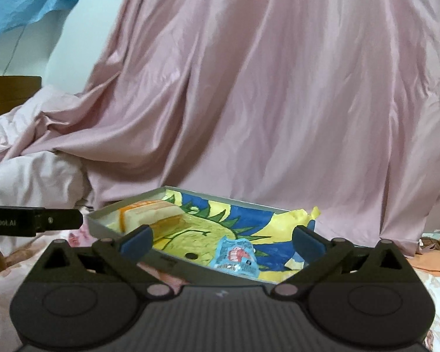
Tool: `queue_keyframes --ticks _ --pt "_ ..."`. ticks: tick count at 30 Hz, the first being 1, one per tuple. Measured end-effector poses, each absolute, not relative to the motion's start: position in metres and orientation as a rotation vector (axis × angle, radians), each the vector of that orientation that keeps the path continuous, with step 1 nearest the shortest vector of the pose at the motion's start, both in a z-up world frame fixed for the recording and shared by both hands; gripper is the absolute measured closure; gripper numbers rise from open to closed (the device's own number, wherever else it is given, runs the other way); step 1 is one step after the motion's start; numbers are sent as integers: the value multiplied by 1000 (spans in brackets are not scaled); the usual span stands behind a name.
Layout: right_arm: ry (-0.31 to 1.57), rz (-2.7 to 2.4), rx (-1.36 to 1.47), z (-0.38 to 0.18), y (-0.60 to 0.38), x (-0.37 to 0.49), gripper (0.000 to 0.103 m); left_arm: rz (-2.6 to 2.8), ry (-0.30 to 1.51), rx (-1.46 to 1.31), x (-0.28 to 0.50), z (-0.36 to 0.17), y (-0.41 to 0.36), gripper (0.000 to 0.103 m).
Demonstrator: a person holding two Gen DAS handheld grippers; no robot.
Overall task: Organize snacks
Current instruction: 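Carry both packs over the grey tray and open both tools to drop them, then move both tools back over the remaining snacks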
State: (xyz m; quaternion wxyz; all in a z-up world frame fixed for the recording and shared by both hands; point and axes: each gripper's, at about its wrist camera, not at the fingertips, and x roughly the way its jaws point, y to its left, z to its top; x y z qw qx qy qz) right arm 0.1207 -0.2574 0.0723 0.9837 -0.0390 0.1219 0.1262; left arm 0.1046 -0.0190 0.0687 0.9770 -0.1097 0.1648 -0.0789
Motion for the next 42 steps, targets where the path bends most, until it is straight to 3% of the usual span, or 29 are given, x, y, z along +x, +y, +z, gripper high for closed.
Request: queue_keyframes --ticks 9,19,25,42 --pt "278 223 -88 56 -251 54 0 -179 398 -188 46 56 -17 1" --pt "474 127 -81 23 -243 6 0 -264 543 -120 23 19 -31 1" --pt "594 80 -78 13 -243 -2 0 -327 574 -85 21 6 -39 1" --pt "684 96 -134 -7 -241 8 0 -360 659 -13 32 -20 -54 1"
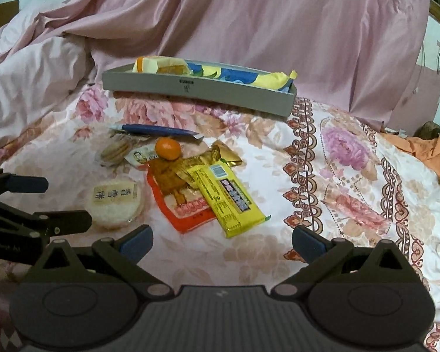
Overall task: Organize snacks
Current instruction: 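Move both tools back over the remaining snacks, then grasp the round rice cracker pack with the left tool while the right tool grasps the yellow bar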
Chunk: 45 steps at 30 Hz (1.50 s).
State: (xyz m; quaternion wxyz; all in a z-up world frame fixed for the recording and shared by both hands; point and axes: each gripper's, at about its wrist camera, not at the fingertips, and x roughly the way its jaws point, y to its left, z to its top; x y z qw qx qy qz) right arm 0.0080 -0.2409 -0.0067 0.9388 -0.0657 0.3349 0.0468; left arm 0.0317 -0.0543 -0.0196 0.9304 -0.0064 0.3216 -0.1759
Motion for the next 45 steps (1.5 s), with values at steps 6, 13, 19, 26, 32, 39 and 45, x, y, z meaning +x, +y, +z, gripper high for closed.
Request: queue_keyframes --ticks 6,13,19,26,32,39,45 --pt "694 105 -154 -16 -246 18 0 -375 668 20 41 -28 -59 1" --pt "705 147 -155 -25 -256 42 0 -405 661 73 56 -35 -68 1" --pt "723 189 -154 -31 -269 67 0 -429 691 63 70 -41 -71 1" --pt "692 219 -161 -38 -281 91 1 -454 718 24 82 -45 -71 1" --pt "709 307 -135 -38 -273 105 7 -458 729 2 86 -46 -70 1" --pt "740 332 -136 -43 -257 115 16 -463 733 -12 88 -47 -69 1" --pt "768 324 -108 -49 -258 118 21 -463 732 -13 88 -47 -69 3"
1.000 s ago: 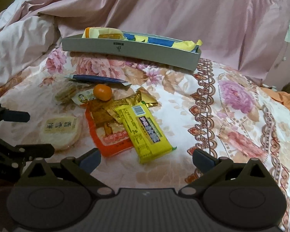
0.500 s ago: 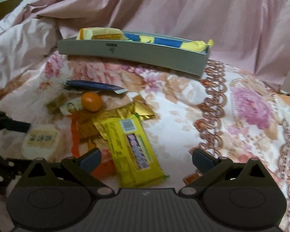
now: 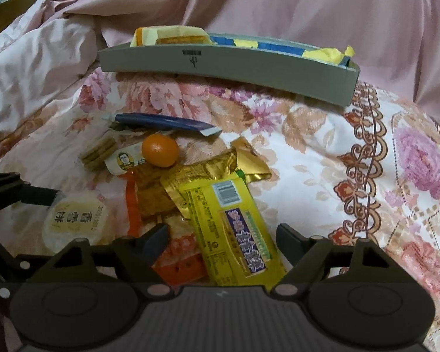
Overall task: Organize snacks
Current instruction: 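Grasp the round rice cracker pack with the left tool while the right tool grasps the yellow bar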
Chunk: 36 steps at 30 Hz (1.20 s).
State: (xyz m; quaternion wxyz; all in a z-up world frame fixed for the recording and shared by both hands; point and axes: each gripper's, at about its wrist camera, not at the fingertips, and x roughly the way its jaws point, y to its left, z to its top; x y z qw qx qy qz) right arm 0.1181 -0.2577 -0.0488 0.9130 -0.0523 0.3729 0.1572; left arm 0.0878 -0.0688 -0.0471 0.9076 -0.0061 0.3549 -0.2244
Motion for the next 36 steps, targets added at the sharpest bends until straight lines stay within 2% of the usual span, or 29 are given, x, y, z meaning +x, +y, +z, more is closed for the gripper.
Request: queue_keyframes --ticks 4,14,19,25,29,36 --pt "771 317 -89 -49 -258 118 23 -466 732 -12 88 -47 -69 3" --pt "775 331 -73 -48 -254 114 38 -489 726 -10 86 -47 -70 8" --pt "781 324 -64 -48 -253 110 42 -498 730 -3 85 -47 -71 20" --pt "790 314 -48 -48 -252 97 47 -466 730 -33 85 -46 -68 28" --pt "789 308 -31 -46 -246 85 47 -450 733 -55 86 -45 -63 27" --pt "781 323 -59 -46 -237 71 44 -447 740 -87 92 -46 -61 14"
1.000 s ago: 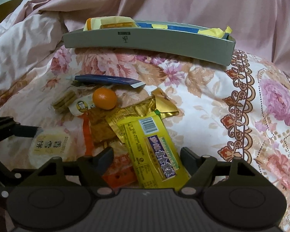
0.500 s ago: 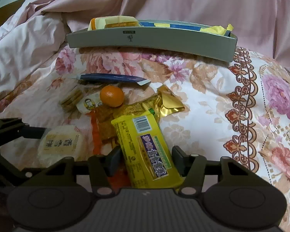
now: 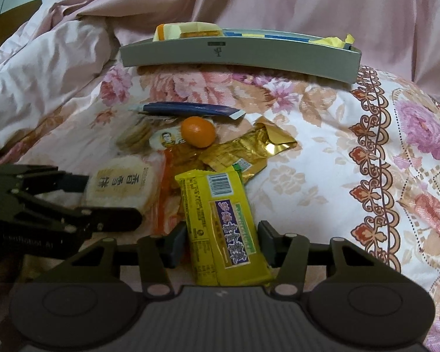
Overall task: Organize snacks
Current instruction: 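Grasp the round rice cracker pack with the left tool while the right tool grasps the yellow bar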
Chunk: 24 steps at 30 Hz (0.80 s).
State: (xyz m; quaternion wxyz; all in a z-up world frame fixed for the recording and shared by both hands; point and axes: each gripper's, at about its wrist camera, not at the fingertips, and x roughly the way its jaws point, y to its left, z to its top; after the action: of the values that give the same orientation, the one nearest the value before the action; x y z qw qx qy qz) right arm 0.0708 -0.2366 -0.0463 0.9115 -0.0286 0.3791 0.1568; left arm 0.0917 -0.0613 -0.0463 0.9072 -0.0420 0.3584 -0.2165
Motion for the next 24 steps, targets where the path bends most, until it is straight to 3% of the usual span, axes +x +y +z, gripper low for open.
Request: queue_keyframes --ticks 6,19,21,24 --pt "780 317 -54 -51 -234 68 41 -422 751 -56 99 -48 -69 9" --pt "759 303 -118 -56 -225 59 38 -384 726 20 96 -50 -71 30" --pt "751 293 -134 -55 -223 56 47 -386 722 21 95 -49 -70 31" --pt "725 280 -150 -54 -223 49 50 -388 717 12 94 -49 -69 31"
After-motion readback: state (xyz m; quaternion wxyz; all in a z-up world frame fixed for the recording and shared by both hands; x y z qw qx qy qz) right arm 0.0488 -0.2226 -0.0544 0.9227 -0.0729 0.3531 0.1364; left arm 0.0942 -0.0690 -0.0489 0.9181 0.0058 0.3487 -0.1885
